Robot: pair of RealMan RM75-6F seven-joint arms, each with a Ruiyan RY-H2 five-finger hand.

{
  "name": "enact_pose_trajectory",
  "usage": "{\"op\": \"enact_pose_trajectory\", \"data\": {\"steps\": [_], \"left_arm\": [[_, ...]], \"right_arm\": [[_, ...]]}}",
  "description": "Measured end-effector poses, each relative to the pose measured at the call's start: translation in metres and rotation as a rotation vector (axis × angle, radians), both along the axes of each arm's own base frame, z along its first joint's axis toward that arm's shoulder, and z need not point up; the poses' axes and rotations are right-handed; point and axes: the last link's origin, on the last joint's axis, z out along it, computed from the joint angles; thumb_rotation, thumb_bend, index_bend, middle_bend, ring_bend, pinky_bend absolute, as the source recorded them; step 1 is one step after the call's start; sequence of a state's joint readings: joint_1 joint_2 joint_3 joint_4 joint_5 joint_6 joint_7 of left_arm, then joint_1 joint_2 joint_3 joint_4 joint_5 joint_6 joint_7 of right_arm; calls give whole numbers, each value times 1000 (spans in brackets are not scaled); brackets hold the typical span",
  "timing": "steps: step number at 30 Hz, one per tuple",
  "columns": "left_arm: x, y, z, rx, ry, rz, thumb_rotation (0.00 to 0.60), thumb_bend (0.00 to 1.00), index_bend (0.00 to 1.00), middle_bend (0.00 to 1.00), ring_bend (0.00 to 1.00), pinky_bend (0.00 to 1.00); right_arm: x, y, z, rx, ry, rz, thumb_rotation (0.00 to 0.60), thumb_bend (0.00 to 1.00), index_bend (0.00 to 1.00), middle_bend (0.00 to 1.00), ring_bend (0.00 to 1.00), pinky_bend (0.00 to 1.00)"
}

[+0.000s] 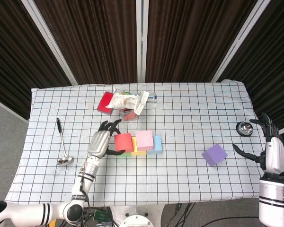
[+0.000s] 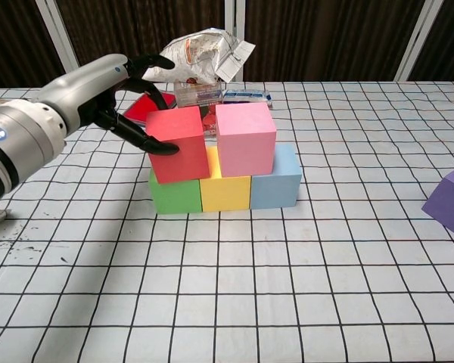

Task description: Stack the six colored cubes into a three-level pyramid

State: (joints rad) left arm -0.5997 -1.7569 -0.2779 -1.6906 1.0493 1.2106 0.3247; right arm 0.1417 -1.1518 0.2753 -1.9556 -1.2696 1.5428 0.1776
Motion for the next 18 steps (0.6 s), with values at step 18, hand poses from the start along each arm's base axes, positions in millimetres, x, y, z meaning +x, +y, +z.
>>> {"op": "enact_pose_trajectory", "data": {"steps": [18], "left_arm": [[1, 3, -1, 1, 1, -11, 600, 145, 88, 476, 146, 23]], "right_arm": [[-4, 0, -2, 22, -3, -5, 600, 0, 0, 248, 76, 0]]}}
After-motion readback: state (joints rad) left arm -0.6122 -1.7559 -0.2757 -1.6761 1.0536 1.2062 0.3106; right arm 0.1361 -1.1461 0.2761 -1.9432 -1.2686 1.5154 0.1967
